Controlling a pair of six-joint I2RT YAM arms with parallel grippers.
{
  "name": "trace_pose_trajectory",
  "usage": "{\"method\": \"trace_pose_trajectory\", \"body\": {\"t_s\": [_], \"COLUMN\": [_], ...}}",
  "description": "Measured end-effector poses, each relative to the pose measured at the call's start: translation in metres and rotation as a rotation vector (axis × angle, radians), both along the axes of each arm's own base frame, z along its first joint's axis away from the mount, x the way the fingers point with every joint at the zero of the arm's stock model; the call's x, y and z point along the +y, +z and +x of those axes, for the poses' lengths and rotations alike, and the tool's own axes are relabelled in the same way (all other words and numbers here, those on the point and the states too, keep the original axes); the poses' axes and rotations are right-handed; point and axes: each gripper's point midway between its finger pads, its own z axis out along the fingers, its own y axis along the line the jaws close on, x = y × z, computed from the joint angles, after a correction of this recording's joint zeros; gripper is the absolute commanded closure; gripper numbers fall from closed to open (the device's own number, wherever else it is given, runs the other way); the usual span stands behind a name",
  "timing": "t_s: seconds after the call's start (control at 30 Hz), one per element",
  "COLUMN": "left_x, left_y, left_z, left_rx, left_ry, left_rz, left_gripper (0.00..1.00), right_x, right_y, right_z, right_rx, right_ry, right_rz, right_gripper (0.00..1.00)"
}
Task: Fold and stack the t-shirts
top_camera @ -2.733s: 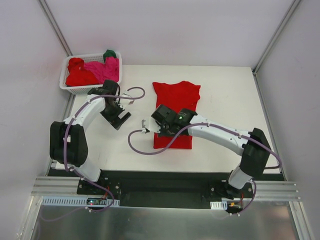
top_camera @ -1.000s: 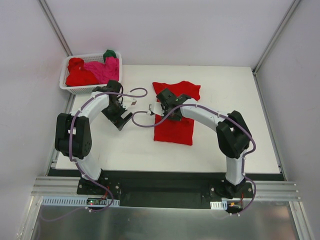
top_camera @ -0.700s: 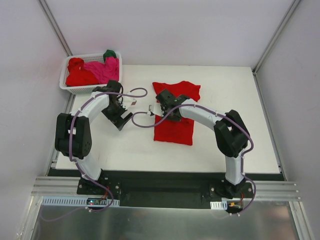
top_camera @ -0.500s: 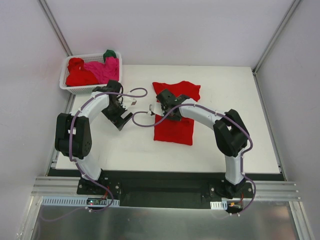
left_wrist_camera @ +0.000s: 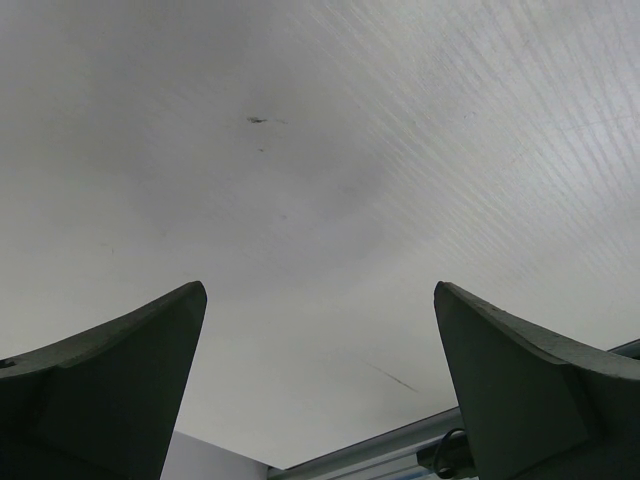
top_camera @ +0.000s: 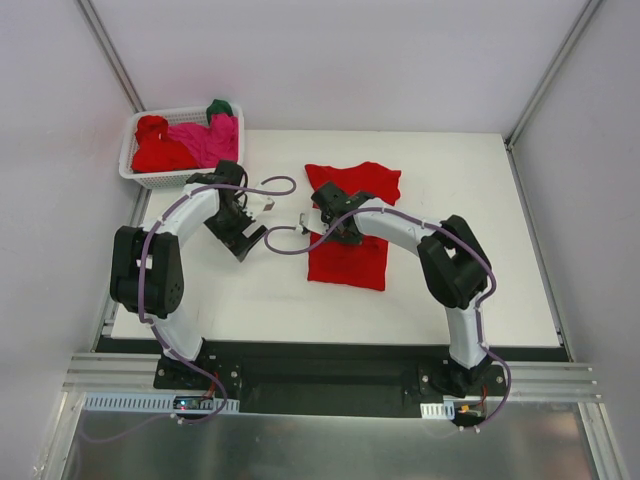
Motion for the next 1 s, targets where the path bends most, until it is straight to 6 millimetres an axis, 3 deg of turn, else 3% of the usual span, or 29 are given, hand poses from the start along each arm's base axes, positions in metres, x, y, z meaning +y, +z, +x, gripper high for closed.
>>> {"method": "trace_pose_trajectory", "body": {"t_s": [0.4, 0.5, 0.53, 0.6, 0.63, 0.83, 1.0], "left_x": [-0.001, -0.001, -0.001, -0.001, -0.002, -0.005, -0.008], "left_y": [0.000, 0.000, 0.000, 0.000, 0.000, 0.001, 0.006], "left_z": [0.000, 0.000, 0.000, 0.000, 0.000, -0.003, -0.003], "left_rx": [0.001, 0.001, 0.001, 0.001, 0.000, 0.000, -0.014], "left_ry": [-0.002, -0.002, -0.002, -0.002, -0.002, -0.004, -0.007], "left_rz": [-0.003, -0.003, -0.003, -0.004, -0.005, -0.015, -0.028], "left_gripper": [0.01, 0.01, 0.01, 0.01, 0.01, 0.01, 0.01], "right_x": [-0.001, -0.002, -0.002, -0.003, -0.003, -0.003, 0.004], "right_y": [-0.006, -0.009, -0.011, -0.013, -0.014, -0.003, 0.019], "right_z": [0.004, 0.005, 0.006, 0.006, 0.008, 0.022, 0.032], "right_rx": [0.001, 0.002, 0.002, 0.001, -0.004, -0.056, -0.091], "right_ry": [-0.007, -0.008, -0.008, -0.014, -0.006, -0.017, -0.043], "right_rz": [-0.009, -0.016, -0.019, -0.024, -0.033, -0.039, 0.001], "right_gripper": [0.99, 0.61, 0.30, 0.08, 0.04, 0.04, 0.04]}}
